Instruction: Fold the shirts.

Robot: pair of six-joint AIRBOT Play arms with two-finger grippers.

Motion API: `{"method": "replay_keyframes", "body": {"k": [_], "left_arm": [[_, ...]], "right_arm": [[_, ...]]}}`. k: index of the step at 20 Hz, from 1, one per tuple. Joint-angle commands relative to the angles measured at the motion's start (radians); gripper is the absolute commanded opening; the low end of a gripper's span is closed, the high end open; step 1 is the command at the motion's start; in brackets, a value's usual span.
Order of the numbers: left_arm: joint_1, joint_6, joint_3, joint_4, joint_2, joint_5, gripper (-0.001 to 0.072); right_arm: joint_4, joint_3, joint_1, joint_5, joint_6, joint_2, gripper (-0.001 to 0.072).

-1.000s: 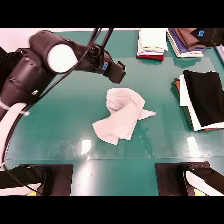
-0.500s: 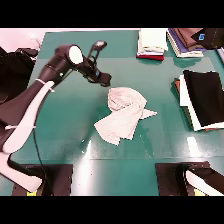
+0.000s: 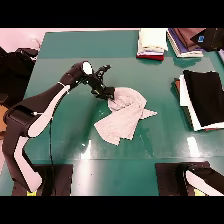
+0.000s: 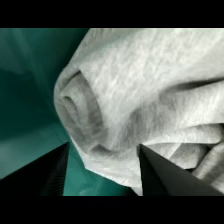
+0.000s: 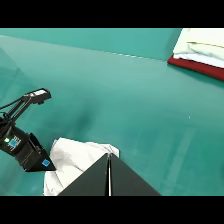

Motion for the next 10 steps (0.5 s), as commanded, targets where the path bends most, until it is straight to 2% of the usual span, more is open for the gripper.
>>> {"method": "replay_keyframes", "body": {"k": [1, 2, 3, 7, 10], "left_arm": [[0.001, 0.008, 0.000, -0.015, -0.015, 0.012, 0.0441], [0.001, 0.012, 0.000, -0.015, -0.014, 0.013, 0.0162], [0.001, 0.034, 0.003, -0.014, -0.014, 0.012, 0.0030], [0.002, 0.035, 0.072, 0.124, 0.031, -0.020, 0.0020], [0.002, 0.056, 0.123, 0.261, 0.091, -0.054, 0.0021]], "right_arm": [[0.000, -0.001, -0.001, 0.006, 0.000, -0.001, 0.0017], [0.000, -0.001, -0.001, 0.011, 0.000, -0.001, 0.0017], [0.000, -0.001, -0.001, 0.024, 0.000, -0.002, 0.0017], [0.000, -0.008, -0.001, 0.164, 0.000, -0.030, 0.0017], [0.013, -0.178, 0.002, 0.201, 0.000, -0.026, 0.0017]]}}
